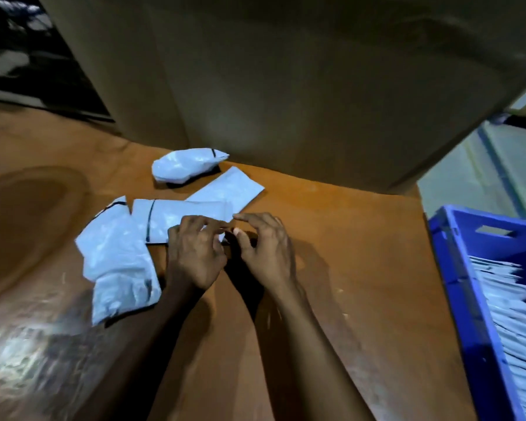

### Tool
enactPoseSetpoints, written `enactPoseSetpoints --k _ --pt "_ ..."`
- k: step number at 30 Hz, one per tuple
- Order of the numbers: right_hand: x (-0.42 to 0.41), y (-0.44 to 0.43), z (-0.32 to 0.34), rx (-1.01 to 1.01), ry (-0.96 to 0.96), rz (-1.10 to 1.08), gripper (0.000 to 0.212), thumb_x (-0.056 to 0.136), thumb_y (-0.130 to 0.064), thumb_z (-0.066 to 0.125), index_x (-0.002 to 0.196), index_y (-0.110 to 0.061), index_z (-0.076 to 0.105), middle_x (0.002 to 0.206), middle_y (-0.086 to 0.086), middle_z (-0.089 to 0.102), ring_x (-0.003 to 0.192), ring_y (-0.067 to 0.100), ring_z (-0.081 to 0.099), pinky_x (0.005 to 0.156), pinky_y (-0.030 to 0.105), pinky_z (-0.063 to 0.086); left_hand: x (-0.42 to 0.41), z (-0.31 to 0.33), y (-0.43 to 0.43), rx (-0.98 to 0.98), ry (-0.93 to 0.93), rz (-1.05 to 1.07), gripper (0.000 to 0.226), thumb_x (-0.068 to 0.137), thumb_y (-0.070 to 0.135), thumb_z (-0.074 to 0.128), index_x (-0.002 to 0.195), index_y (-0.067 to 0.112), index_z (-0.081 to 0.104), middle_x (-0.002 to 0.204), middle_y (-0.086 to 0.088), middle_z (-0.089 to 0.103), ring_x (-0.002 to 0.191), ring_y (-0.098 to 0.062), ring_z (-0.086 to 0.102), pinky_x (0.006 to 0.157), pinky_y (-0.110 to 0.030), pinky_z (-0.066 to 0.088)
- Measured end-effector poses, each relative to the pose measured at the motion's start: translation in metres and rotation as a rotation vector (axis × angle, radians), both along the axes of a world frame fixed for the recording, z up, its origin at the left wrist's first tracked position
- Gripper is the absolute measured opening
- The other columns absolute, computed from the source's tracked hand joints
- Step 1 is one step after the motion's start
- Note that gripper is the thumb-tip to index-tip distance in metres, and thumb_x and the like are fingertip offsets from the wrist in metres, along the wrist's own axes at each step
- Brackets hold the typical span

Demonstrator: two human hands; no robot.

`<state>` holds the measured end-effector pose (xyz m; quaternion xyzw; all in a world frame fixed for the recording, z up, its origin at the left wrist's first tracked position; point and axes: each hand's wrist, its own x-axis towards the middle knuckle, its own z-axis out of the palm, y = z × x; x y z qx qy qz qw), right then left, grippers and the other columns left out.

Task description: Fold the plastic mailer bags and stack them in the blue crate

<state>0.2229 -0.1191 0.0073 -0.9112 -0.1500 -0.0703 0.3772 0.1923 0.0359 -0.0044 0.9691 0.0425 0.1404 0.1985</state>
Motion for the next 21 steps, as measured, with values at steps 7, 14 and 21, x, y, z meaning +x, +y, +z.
enactPoseSetpoints --k 7,14,21 --pt "0.022 0.06 -0.036 -0.026 0.21 0.096 0.047 0.085 -0.021 0.084 0.13 -0.03 0.071 0.13 -0.002 0.052 0.109 0.019 0.064 0.093 0.034 0.054 0.002 -0.029 0.047 -0.332 -0.185 -0.036 0.048 0.073 0.016 0.032 0.094 0.013 0.075 0.096 0.0 0.071 0.097 -0.026 0.061 0.082 -0.044 0.052" --pt "0.009 0.053 -0.037 0.097 -0.027 -0.063 0.019 0.086 -0.011 0.081 0.103 -0.018 0.083 0.112 0.001 0.061 0.099 0.011 0.065 0.084 0.028 0.055 -0.007 -0.034 0.057 -0.047 -0.182 -0.028 0.06 0.065 -0.009 0.065 0.119 0.017 0.071 0.126 -0.008 0.062 0.122 -0.036 0.053 0.094 -0.049 0.041" --pt "-0.029 -0.054 -0.013 0.234 -0.098 -0.306 0.021 0.087 -0.012 0.084 0.106 -0.022 0.083 0.113 -0.006 0.063 0.104 0.005 0.067 0.089 0.028 0.058 -0.005 -0.008 0.011 0.077 -0.351 -0.212 0.035 0.081 0.0 0.074 0.11 0.018 0.074 0.118 -0.007 0.068 0.11 -0.034 0.061 0.09 -0.048 0.039"
